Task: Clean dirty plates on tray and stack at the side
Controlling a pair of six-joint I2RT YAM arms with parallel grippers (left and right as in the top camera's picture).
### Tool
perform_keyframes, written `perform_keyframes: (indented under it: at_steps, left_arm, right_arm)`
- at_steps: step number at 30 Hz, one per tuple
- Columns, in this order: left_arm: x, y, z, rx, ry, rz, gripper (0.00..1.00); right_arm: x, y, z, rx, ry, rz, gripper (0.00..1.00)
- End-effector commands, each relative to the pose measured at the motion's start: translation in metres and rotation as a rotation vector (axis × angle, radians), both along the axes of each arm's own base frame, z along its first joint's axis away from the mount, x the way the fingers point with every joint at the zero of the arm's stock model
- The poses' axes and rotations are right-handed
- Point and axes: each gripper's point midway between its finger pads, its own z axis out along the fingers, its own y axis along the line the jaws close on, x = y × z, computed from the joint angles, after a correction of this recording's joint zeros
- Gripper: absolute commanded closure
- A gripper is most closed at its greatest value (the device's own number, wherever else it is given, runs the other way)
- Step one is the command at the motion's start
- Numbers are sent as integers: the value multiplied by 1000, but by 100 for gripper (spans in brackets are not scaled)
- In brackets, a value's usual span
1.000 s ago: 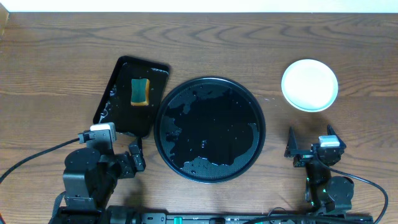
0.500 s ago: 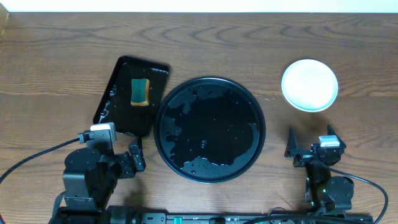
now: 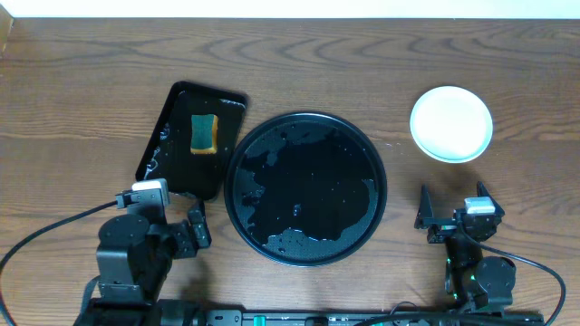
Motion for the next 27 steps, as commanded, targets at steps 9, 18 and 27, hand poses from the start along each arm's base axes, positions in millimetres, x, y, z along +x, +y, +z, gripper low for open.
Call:
perform_keyframes:
  at_steps: [9, 18, 27]
  left_arm:
    - [19, 8, -27, 31, -271, 25, 7]
    - [28, 12, -39, 26, -446, 47, 7]
    - [45, 13, -33, 25, -620, 55, 7]
  right_arm:
    - [0, 1, 0, -5, -1, 6, 1]
    - [0, 1, 0, -5, -1, 6, 1]
    - [0, 1, 0, -5, -1, 6, 1]
